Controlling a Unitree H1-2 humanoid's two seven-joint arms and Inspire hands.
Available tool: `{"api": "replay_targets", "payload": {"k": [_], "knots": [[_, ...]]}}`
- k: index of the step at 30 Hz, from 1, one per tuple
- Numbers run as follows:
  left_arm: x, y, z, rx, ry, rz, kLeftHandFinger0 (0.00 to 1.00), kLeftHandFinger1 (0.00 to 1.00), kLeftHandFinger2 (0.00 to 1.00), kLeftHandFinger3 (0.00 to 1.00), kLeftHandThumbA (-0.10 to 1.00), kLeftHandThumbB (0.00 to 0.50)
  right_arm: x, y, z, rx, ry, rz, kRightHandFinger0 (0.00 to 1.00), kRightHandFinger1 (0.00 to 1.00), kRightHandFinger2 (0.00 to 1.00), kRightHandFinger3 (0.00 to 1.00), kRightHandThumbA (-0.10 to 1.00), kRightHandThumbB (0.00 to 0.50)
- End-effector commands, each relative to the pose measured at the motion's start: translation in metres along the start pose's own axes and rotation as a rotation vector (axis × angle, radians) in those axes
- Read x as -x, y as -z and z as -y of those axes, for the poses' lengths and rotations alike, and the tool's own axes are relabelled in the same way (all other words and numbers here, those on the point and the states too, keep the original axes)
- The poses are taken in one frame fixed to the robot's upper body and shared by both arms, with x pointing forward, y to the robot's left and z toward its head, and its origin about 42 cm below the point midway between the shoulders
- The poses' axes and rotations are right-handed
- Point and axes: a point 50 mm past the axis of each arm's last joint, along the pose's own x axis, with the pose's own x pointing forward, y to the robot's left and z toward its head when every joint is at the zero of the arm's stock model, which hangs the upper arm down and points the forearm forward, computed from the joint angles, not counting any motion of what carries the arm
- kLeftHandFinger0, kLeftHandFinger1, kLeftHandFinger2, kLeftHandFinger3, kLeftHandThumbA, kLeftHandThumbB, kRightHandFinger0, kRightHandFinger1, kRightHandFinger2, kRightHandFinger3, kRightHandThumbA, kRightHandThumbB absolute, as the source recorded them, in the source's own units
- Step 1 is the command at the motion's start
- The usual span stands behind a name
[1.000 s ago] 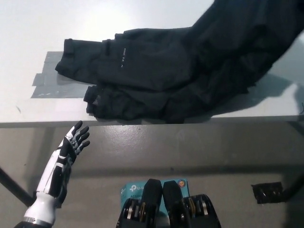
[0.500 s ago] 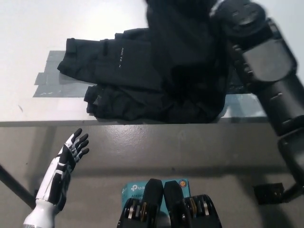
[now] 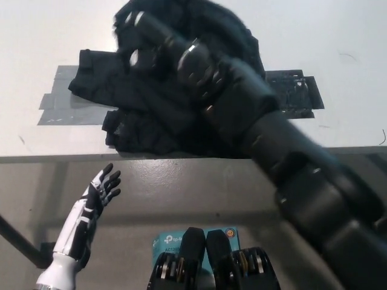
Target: The robot grabs the right edges of the black jacket on the table, and folds it in half
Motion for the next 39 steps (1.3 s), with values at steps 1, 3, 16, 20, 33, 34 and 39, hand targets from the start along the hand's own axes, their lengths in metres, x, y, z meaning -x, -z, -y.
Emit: {"api": "replay_targets", "payload": {"k": [1,3,16,20,33,34,39], "knots": [[-0.004,-0.013,-0.006,-0.06,0.035,0.063,1.0,1.0,1.0,1.0,1.0,0.144,-0.008,-0.05,0.005,0.044,0.069,0.129,0.2,0.61,0.88,0.88,-0.1,0.191],[-0.005,-0.014,-0.007,-0.062,0.036,0.063,1.0,1.0,1.0,1.0,1.0,0.142,-0.009,-0.051,0.004,0.041,0.065,0.117,0.2,0.55,0.73,0.8,-0.1,0.202],[0.007,-0.015,-0.008,-0.158,0.043,0.048,1.0,1.0,1.0,1.0,1.0,0.142,-0.01,-0.061,-0.028,0.131,-0.239,0.036,1.0,1.0,1.0,1.0,1.0,0.457],[0.007,-0.015,-0.008,-0.165,0.043,0.048,1.0,1.0,1.0,1.0,1.0,0.142,-0.01,-0.062,-0.027,0.134,-0.242,0.037,1.0,1.0,1.0,1.0,1.0,0.459],[0.005,-0.008,-0.005,-0.178,0.053,0.044,1.0,1.0,1.0,1.0,1.0,0.086,0.017,-0.24,0.035,0.371,-0.523,0.309,1.0,1.0,1.0,1.0,1.0,0.397],[0.005,-0.008,-0.005,-0.178,0.053,0.044,1.0,1.0,1.0,1.0,1.0,0.086,0.018,-0.24,0.035,0.371,-0.524,0.308,1.0,1.0,1.0,1.0,1.0,0.398],[0.007,-0.008,-0.005,-0.187,0.041,0.012,1.0,1.0,1.0,1.0,1.0,0.113,0.044,-0.267,0.077,0.216,-0.505,0.392,1.0,1.0,1.0,1.0,1.0,0.417]]}}
